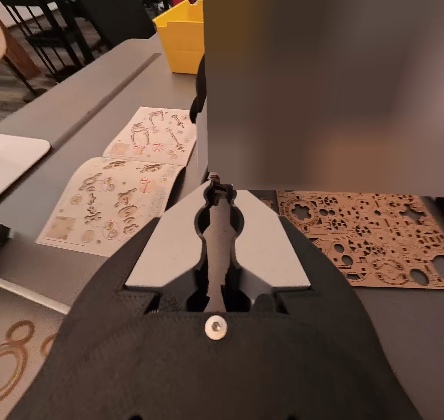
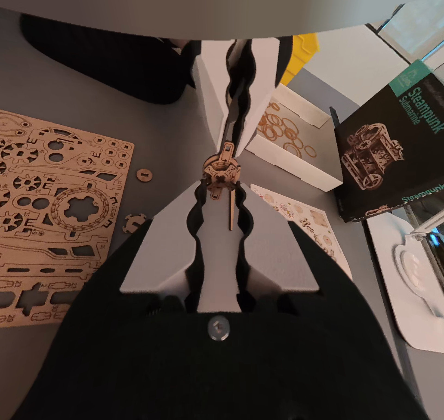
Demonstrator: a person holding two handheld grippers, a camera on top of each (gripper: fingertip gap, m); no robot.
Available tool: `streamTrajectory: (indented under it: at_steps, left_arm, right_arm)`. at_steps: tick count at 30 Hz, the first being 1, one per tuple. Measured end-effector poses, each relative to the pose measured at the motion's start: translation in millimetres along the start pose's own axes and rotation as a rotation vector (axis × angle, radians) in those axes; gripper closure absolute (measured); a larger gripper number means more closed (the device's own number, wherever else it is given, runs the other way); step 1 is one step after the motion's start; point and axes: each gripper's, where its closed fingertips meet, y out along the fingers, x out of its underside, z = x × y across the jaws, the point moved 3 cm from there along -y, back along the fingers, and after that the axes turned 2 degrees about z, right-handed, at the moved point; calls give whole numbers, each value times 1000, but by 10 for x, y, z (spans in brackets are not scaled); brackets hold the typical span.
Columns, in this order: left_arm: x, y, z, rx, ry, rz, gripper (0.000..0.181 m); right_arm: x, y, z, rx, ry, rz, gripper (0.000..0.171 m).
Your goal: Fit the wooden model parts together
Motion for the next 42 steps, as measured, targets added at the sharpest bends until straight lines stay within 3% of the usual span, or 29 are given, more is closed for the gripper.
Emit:
streamTrajectory:
  at_steps: [7,11,13,16,18,23,27,30,36,42]
  left_arm:
    - [-41,-29,-11,63,-127,33,174]
    - [-27,-30,-101,-123,100,14,174]
    - [-2,-19,-133,-235,256,-16,174]
    - [-19,-25,-140,-328,399,-23,175]
    - [-24,-24,-137,-348,425,-24,174]
    - [-46,-23,-125,-391,480,-23,174]
    - [-51,-5,-85,-398,521,-26,174]
    - [-40,4,-71,-381,510,-28,174]
    - [-31,6,-69,-299,382,-34,173]
    - [-64,-5,-26,-309,457,-33,174]
  right_arm:
    - [-51,2,-9,12,-2,35,149]
    - [22,36,163,-41,435,86,146]
    - [66,9,265,-103,711,147,129]
    - [157,-41,427,-140,1033,243,135]
    - [140,-52,450,-165,1109,299,135]
    - [76,42,332,-172,1073,263,137]
    - [20,36,329,-181,1099,319,155]
    - [30,44,296,-185,1069,286,157]
    - [8,5,277,-88,776,189,157]
    - [-20,5,241,-123,785,189,157]
